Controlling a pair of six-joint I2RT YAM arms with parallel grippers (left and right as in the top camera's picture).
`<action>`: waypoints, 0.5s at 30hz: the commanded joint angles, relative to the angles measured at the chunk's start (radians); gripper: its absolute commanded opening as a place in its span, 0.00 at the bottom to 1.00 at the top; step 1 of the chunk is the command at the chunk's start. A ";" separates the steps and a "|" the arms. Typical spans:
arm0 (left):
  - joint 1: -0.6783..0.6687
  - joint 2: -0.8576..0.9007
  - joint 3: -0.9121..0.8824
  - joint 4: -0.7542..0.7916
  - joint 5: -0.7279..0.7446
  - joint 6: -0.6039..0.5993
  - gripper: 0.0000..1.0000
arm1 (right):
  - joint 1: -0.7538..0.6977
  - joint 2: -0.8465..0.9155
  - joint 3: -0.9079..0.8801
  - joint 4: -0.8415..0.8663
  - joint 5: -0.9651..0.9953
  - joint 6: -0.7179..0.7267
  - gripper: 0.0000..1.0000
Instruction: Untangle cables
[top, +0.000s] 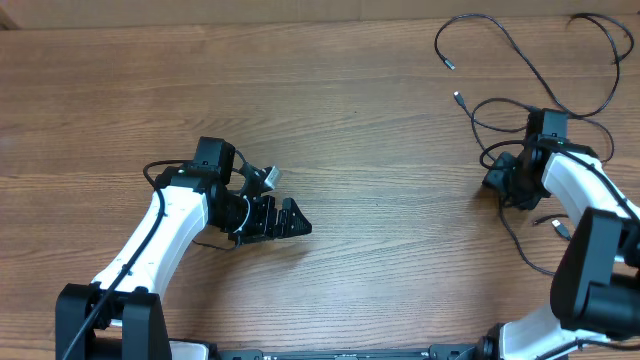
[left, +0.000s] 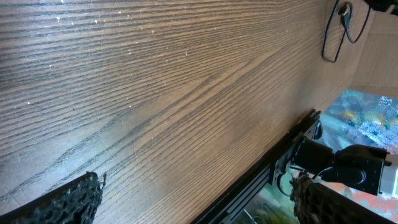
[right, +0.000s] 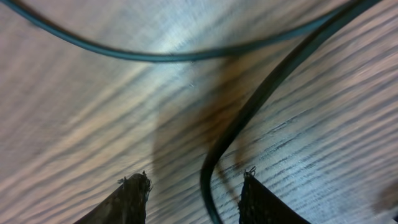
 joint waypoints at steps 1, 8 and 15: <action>-0.002 0.004 -0.005 0.001 0.005 -0.010 1.00 | 0.003 0.025 -0.002 -0.003 0.007 -0.010 0.47; -0.002 0.004 -0.005 0.001 0.004 -0.010 1.00 | 0.003 0.025 -0.002 -0.033 -0.018 -0.037 0.26; -0.002 0.004 -0.005 0.008 0.004 -0.010 0.99 | 0.003 0.024 -0.001 -0.067 -0.017 -0.043 0.04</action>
